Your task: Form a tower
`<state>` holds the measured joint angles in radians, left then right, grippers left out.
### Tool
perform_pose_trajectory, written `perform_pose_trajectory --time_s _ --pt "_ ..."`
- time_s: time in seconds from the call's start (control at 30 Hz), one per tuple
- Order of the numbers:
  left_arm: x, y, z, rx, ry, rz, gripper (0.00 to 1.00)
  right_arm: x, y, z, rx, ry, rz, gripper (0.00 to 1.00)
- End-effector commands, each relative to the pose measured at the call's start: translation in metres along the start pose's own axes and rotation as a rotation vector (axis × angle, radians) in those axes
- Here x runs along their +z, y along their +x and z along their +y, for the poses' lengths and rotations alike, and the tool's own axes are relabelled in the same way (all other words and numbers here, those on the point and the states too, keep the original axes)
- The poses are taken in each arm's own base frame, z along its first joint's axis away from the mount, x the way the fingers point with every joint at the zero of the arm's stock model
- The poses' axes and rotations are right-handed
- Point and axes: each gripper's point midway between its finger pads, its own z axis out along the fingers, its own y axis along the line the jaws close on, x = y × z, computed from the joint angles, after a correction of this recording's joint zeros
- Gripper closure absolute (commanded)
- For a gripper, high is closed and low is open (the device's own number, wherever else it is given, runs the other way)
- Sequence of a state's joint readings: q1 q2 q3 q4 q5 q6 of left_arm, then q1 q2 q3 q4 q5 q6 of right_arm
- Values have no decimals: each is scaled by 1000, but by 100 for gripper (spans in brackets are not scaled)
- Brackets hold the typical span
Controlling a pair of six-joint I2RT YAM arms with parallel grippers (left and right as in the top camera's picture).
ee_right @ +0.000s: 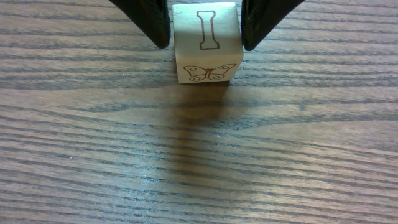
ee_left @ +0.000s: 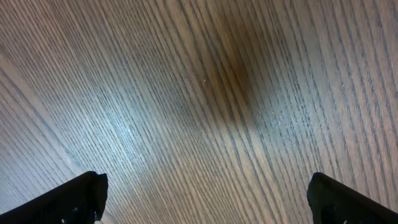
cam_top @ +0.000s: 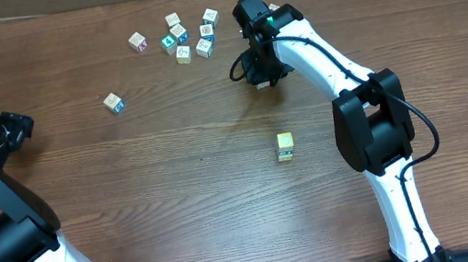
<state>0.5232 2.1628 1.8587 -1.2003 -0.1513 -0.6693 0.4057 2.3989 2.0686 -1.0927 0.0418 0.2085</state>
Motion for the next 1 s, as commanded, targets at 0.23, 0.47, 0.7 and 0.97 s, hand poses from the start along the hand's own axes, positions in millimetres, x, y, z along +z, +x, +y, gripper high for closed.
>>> perform_pose_trajectory --time_s 0.23,0.47,0.7,0.97 --pt "-2 -1 -6 31 1 -14 0 -7 -7 5 -2 -27 -19 64" --pt "-2 -1 -6 31 1 -14 1 -7 -6 4 -2 -25 -17 64" --pt "-2 -1 -6 31 1 -14 1 -7 -6 4 -2 -25 -16 65" --pt "-2 -1 -6 31 1 -14 0 -7 -6 4 -2 -25 -16 48"
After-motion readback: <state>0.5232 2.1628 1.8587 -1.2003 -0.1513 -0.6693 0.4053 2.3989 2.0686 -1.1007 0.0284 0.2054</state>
